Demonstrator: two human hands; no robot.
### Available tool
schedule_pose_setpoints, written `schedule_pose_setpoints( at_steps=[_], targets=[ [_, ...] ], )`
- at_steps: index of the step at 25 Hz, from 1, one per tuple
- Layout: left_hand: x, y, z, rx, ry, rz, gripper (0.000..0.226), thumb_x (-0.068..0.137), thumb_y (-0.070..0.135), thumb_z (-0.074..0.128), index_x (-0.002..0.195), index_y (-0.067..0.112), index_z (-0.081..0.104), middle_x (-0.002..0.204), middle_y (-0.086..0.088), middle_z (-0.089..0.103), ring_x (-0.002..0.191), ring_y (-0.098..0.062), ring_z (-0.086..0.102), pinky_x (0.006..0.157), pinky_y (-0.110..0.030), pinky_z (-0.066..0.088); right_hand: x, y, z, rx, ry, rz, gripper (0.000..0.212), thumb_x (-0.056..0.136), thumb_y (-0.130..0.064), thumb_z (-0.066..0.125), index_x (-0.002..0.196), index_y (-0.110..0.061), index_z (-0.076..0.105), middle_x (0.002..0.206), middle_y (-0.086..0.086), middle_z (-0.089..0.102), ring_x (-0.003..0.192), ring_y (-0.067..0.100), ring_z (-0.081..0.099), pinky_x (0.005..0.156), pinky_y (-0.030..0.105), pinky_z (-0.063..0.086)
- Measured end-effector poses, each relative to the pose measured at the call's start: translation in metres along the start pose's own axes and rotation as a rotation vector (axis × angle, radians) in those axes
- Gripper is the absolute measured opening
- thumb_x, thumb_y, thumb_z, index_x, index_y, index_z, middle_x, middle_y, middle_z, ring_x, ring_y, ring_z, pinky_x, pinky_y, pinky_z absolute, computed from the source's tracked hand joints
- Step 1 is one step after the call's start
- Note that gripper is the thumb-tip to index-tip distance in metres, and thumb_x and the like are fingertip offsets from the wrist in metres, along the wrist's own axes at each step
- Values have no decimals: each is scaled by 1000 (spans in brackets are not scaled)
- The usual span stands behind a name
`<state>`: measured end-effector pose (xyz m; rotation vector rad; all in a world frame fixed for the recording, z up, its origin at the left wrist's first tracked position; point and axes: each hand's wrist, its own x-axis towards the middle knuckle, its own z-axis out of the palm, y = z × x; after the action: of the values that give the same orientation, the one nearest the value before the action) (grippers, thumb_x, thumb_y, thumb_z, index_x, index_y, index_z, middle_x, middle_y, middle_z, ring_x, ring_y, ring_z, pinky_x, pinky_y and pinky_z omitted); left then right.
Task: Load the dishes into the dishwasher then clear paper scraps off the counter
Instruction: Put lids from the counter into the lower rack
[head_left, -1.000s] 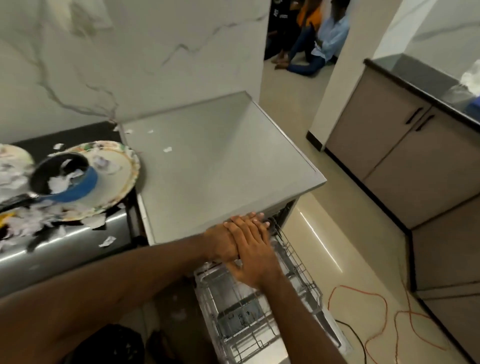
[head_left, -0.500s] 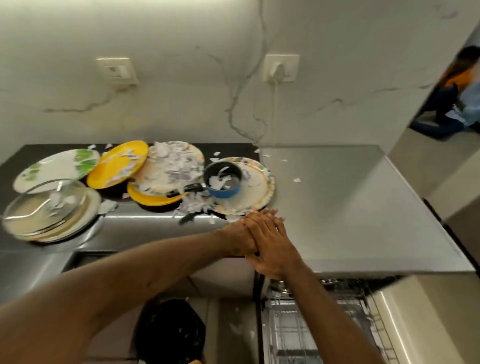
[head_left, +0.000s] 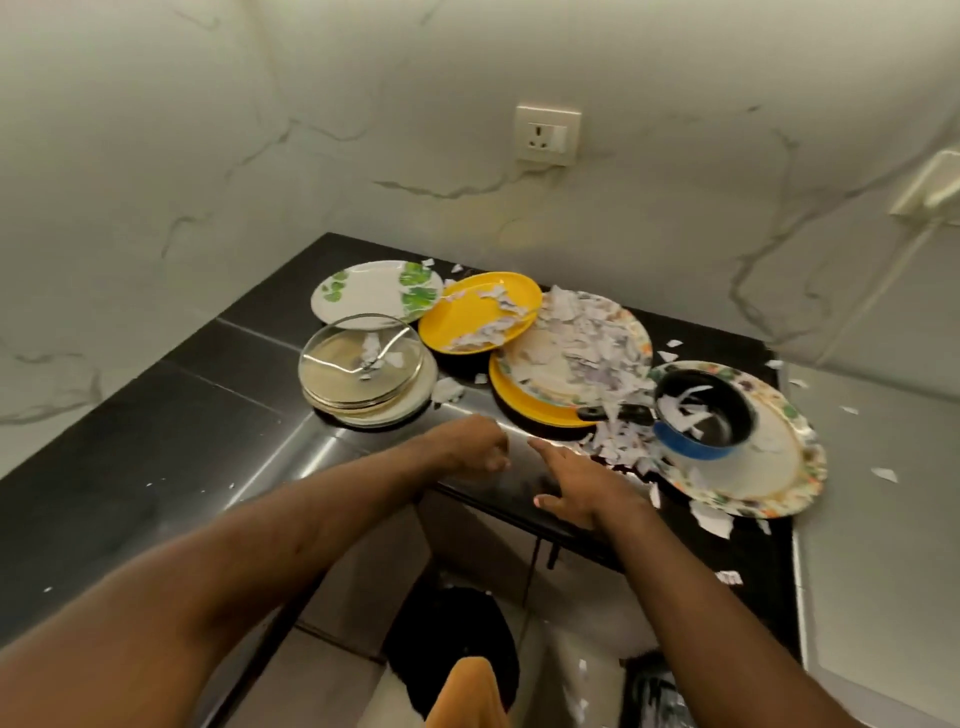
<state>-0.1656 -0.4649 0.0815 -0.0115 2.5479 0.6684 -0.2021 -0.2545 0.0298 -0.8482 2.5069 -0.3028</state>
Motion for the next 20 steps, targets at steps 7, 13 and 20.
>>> schedule_pose_setpoints(
  at_steps=[7, 13, 20],
  targets=[
    [-14, -144, -33, -1043, 290, -571, 63, 100, 50, 61, 120, -10, 60, 106, -28, 71, 84, -30, 75, 63, -31, 64, 75, -28, 18, -262, -250, 219, 116, 88, -43, 82, 168, -33, -3, 175, 14, -3, 157, 44, 19, 119, 59, 37],
    [0, -184, -45, -1620, 504, -659, 52, 100, 44, 64, 133, 6, 50, 121, -27, 63, 107, -34, 68, 77, -35, 59, 86, -38, 13, -354, -345, 263, 120, 88, -44, 82, 167, -31, -8, 174, 19, -8, 153, 48, 28, 117, 56, 42],
    [27, -184, -48, -1870, 819, -655, 39, 99, 3, 58, 137, 5, 50, 124, -20, 67, 85, -24, 70, 59, -27, 58, 75, -26, 18, -275, -302, 224, 114, 92, -46, 77, 167, -35, -9, 174, 13, -13, 158, 45, 13, 122, 58, 34]
  ],
)
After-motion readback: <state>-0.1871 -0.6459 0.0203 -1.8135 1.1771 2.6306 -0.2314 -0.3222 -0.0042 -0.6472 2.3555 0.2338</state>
